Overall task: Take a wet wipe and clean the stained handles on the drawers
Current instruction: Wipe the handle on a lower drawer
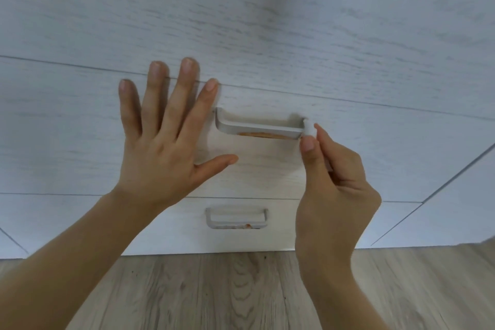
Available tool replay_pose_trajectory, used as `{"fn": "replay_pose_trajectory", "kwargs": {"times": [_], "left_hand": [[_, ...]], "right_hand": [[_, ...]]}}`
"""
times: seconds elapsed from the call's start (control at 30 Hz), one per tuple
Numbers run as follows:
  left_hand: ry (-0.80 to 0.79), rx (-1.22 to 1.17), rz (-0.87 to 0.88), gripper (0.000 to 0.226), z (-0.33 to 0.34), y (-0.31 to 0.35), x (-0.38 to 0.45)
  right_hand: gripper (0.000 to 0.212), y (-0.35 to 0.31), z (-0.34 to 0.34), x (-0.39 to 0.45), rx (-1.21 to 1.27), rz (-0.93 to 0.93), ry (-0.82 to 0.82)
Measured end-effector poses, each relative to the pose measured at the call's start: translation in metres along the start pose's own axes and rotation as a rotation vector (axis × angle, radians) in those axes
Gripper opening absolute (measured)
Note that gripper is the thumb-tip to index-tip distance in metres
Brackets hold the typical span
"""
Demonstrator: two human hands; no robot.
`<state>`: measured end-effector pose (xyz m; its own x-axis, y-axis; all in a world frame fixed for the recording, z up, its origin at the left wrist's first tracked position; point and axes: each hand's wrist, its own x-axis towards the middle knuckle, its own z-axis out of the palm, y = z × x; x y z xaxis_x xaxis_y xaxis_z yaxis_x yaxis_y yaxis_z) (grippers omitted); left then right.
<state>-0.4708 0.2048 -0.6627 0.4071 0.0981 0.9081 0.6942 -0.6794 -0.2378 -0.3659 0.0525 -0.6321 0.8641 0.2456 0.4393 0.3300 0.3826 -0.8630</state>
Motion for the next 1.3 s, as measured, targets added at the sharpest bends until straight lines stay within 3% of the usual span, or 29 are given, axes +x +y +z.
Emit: {"fn": "replay_pose_trajectory", "kwargs": {"times": [0.63,1.13,1.3], "left_hand": [[0.024,-0.008,-0.029,0.086,0.003,0.003,0.003],[0.021,0.008,-0.041,0.085,0.002,0.003,0.004],[0.007,-0.002,-0.038,0.085,0.002,0.003,0.003]], "right_hand": [[0.015,0.010,0.007,-0.003,-0.039,-0.137,0.129],[0.020,0.015,0.009,-0.004,-0.127,-0.326,0.080],[0.013,0.019,0.006,-0.004,-0.214,-0.438,0.056]]}}
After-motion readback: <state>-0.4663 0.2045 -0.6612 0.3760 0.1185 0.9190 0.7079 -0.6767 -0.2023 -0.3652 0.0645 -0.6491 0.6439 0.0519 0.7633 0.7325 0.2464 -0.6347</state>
